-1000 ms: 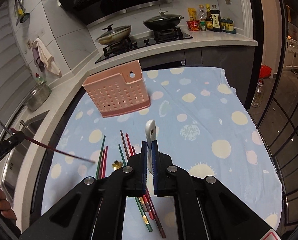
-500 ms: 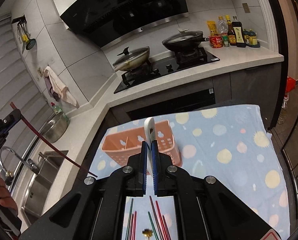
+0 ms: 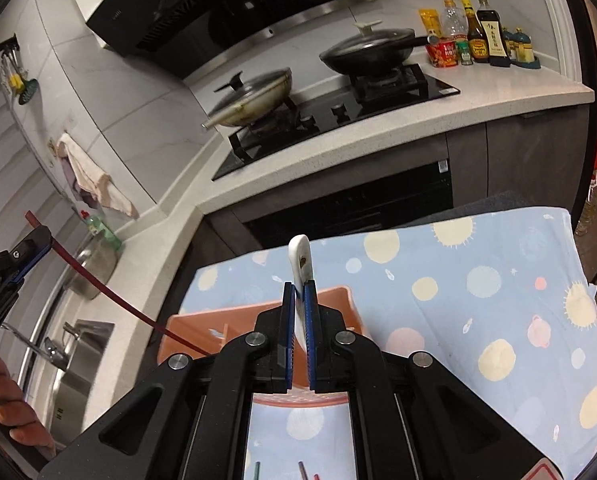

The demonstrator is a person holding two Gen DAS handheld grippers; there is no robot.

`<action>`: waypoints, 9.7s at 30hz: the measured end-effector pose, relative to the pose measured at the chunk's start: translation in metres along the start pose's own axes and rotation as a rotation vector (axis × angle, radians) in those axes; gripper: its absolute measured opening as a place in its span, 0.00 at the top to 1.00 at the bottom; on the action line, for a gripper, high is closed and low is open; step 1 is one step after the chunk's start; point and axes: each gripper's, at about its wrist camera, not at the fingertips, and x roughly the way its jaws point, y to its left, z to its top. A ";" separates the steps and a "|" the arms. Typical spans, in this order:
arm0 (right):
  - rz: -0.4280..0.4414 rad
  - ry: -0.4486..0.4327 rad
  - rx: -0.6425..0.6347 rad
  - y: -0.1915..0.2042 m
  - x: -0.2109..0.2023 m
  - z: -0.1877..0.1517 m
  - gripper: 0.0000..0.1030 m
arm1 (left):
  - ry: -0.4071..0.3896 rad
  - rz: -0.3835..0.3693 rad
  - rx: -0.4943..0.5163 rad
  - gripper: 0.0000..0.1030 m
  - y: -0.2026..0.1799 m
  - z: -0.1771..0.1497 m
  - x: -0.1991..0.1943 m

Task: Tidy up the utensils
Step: 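Lift both items and drop them into the pink holder, opening both tools, then grasp a green chopstick with the left tool while the right tool grasps a dark red chopstick, then carry both chopsticks up and insert them into the pink holder, opening both tools, then grasp a dark red chopstick with the left tool while the right tool grasps a red chopstick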

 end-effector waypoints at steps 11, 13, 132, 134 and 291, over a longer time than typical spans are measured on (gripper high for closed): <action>-0.051 -0.063 -0.046 0.002 -0.027 -0.007 0.80 | 0.010 0.075 -0.011 0.56 0.010 -0.020 -0.003; -0.056 -0.082 -0.061 0.005 -0.045 -0.012 0.77 | 0.005 0.085 -0.007 0.55 0.011 -0.023 -0.015; -0.063 -0.214 -0.114 -0.003 -0.254 -0.141 0.93 | 0.013 -0.027 0.006 0.94 -0.006 -0.121 -0.203; -0.056 -0.231 -0.115 -0.001 -0.251 -0.129 0.93 | -0.006 -0.028 0.007 0.94 -0.007 -0.110 -0.198; -0.211 0.242 -0.204 -0.038 -0.121 -0.321 0.85 | 0.544 -0.006 0.066 0.93 -0.001 -0.367 -0.149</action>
